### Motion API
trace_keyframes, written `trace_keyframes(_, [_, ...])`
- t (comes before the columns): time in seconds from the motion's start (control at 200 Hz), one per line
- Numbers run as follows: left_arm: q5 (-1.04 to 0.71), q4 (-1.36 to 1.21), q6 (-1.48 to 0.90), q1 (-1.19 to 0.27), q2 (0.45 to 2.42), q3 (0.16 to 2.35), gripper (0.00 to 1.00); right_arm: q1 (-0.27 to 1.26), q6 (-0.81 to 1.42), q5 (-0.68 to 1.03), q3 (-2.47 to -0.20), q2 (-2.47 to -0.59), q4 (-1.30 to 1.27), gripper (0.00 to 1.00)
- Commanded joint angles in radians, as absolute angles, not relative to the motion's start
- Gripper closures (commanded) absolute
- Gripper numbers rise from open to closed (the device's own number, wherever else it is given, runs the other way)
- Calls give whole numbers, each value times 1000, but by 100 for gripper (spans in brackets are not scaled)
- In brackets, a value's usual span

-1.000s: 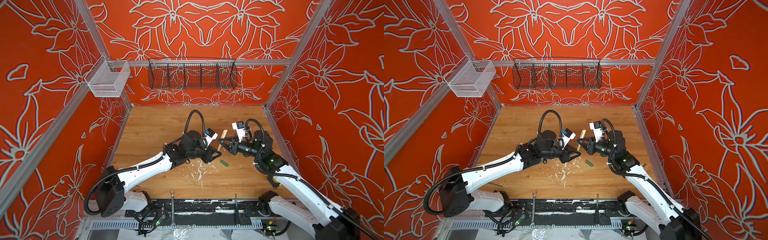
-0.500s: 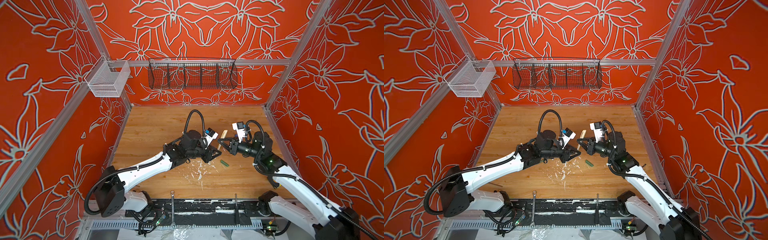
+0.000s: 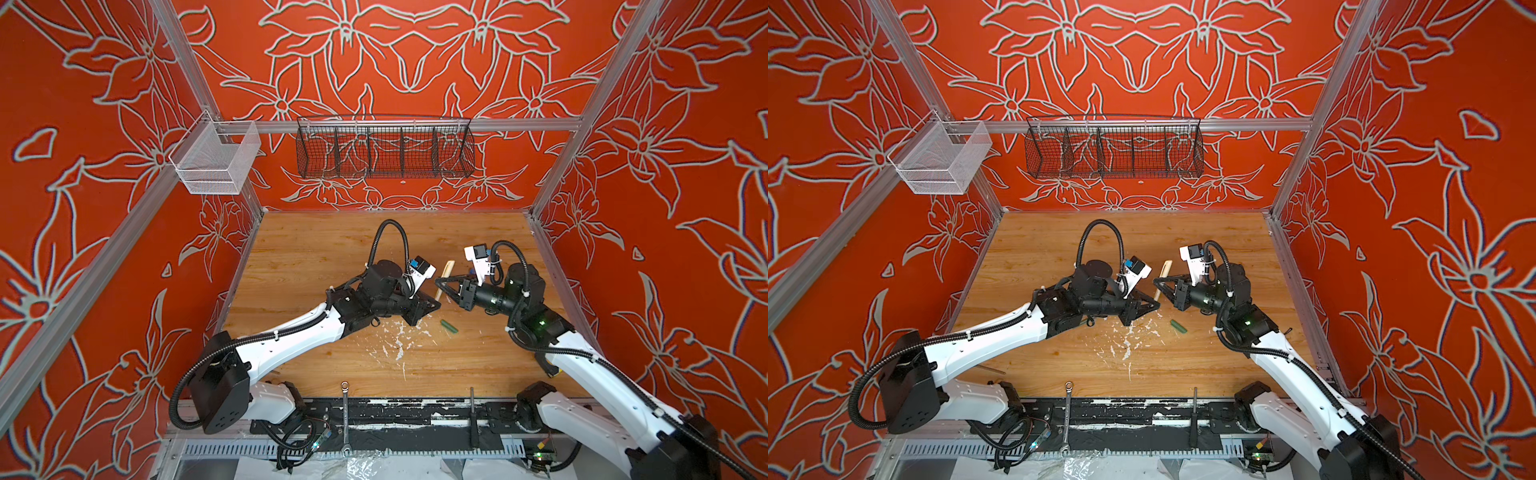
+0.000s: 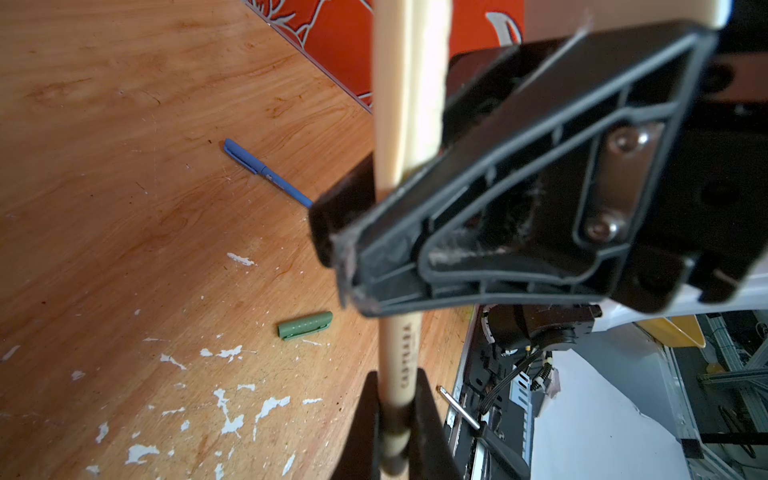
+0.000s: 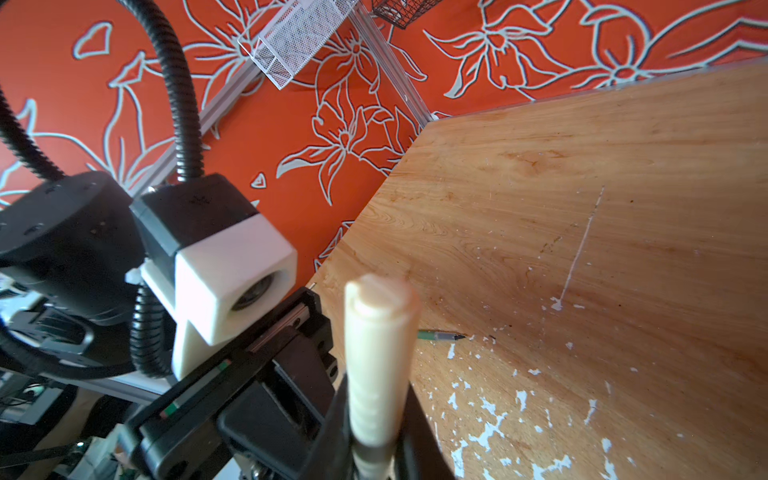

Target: Insert the pens into the pen caps

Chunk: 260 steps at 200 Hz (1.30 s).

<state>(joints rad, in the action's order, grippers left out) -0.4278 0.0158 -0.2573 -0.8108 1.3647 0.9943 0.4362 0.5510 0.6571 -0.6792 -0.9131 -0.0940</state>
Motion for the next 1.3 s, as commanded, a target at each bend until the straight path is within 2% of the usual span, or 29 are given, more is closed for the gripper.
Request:
trace_keyframes(0.0, [-407, 40, -242, -809, 1370, 1013, 100, 428, 468, 599, -751, -866, 74, 62])
trace_keyframes(0.12, [-406, 49, -243, -808, 1359, 994, 100, 389, 443, 557, -796, -843, 170, 50])
trace_keyframes(0.205, [-413, 44, -250, -809, 1356, 982, 100, 346, 451, 587, -810, -850, 168, 47])
trace_keyframes(0.806, [-451, 9, -269, -809, 1370, 959, 100, 323, 509, 664, -831, -966, -1, 45])
trace_keyframes(1.016, [-446, 5, -268, -808, 1375, 957, 100, 323, 524, 686, -822, -994, -55, 49])
trace_keyframes(1.091, [-441, 1, -265, -809, 1381, 955, 100, 322, 529, 695, -822, -1000, -69, 56])
trace_keyframes(1.166, [-443, 1, -265, -809, 1388, 957, 100, 323, 532, 691, -823, -1002, -76, 57])
trace_keyframes(1.296, [-440, -4, -265, -808, 1399, 961, 100, 322, 538, 716, -821, -1012, -86, 68])
